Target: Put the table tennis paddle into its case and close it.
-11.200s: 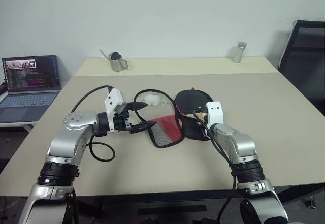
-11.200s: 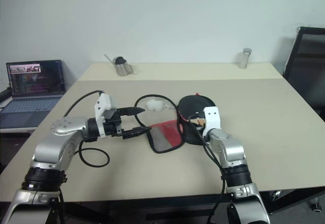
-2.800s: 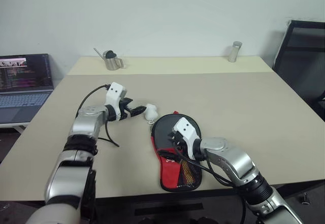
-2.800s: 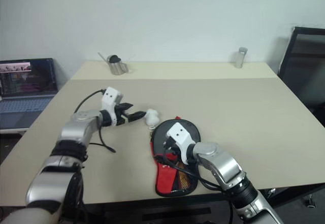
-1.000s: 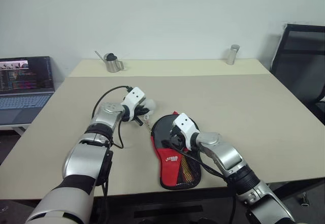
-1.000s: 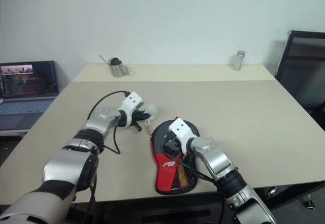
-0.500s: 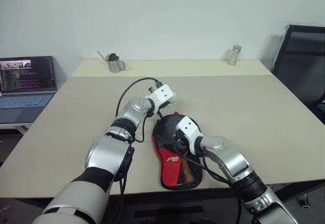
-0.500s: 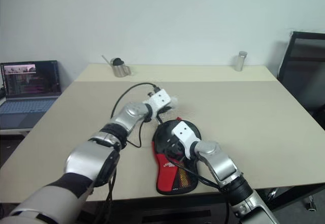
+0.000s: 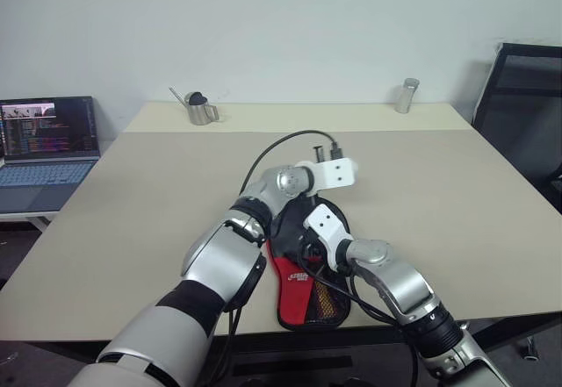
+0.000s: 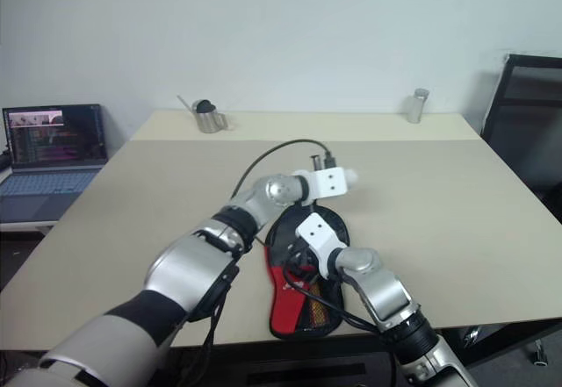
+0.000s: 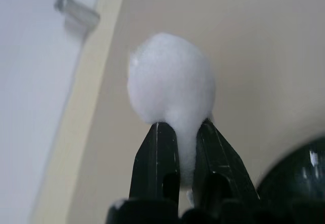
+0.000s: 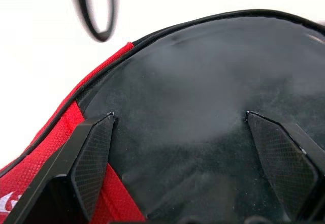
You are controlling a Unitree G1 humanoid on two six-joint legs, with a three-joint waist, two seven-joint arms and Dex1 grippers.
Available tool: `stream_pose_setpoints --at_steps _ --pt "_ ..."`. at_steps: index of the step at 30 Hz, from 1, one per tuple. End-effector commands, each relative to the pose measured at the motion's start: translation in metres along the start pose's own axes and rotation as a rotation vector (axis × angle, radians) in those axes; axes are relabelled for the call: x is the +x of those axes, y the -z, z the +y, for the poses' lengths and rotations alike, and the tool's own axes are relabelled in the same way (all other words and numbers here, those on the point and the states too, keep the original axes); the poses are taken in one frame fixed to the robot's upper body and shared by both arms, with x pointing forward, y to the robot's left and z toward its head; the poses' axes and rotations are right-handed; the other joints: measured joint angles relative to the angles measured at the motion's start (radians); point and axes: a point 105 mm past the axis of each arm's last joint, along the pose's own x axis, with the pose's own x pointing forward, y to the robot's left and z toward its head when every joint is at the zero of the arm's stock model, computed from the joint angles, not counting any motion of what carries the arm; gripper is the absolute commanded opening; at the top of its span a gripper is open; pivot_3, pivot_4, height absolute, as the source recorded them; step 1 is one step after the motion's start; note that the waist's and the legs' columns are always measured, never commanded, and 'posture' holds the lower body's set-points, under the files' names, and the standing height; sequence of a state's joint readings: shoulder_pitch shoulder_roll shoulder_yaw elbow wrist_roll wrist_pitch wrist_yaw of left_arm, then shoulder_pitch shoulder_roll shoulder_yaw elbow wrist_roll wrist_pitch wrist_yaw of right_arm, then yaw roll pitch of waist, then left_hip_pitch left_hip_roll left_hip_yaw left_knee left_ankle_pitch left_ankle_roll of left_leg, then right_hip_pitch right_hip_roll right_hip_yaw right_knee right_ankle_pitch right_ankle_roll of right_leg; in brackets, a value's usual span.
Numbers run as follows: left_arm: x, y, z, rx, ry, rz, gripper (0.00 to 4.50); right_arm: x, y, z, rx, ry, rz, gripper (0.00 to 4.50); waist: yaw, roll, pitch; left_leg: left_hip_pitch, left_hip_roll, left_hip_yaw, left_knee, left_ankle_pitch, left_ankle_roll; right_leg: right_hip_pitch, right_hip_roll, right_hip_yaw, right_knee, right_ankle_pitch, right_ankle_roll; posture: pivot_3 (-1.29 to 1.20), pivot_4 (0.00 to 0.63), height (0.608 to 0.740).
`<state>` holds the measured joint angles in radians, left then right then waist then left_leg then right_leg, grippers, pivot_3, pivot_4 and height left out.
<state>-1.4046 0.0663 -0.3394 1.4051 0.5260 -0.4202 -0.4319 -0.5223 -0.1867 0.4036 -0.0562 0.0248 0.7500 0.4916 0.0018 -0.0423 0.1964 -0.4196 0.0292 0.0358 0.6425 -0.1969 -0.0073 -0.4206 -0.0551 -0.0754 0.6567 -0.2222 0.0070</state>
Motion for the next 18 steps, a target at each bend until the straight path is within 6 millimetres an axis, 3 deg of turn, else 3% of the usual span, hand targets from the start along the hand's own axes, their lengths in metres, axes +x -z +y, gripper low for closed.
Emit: stream_pose_setpoints --at_steps 1,8,12,18 --pt "0.005 -0.051 0.021 0.107 -0.048 -0.152 0.04 0.007 0.056 0.023 0.071 -0.060 0.215 4.50 -0.001 0.001 -0.001 0.000 0.000 0.000 0.000 0.000 0.000 0.000 0.000 0.000 0.000 0.000 0.000 0.00 0.150 0.740" --pt "0.011 -0.085 -0.019 0.098 0.139 -0.323 0.04 0.009 0.054 0.024 0.073 -0.065 0.209 4.50 -0.002 0.002 -0.001 0.000 0.000 0.000 0.000 -0.001 0.000 0.000 0.000 0.000 -0.001 0.000 0.000 0.00 0.150 0.740" --pt "0.011 -0.083 -0.037 0.081 0.216 -0.343 0.04 0.011 0.052 0.023 0.068 -0.066 0.202 4.50 -0.002 0.004 -0.002 0.000 0.000 0.001 0.000 -0.002 0.001 0.000 0.000 0.000 -0.002 0.000 0.000 0.00 0.150 0.740" --pt "0.010 -0.068 -0.048 0.059 0.285 -0.292 0.04 0.014 0.049 0.023 0.065 -0.065 0.193 4.50 -0.005 0.008 -0.005 0.000 0.000 0.002 -0.001 -0.003 0.002 0.000 0.001 0.000 -0.004 0.000 0.000 0.00 0.150 0.740"
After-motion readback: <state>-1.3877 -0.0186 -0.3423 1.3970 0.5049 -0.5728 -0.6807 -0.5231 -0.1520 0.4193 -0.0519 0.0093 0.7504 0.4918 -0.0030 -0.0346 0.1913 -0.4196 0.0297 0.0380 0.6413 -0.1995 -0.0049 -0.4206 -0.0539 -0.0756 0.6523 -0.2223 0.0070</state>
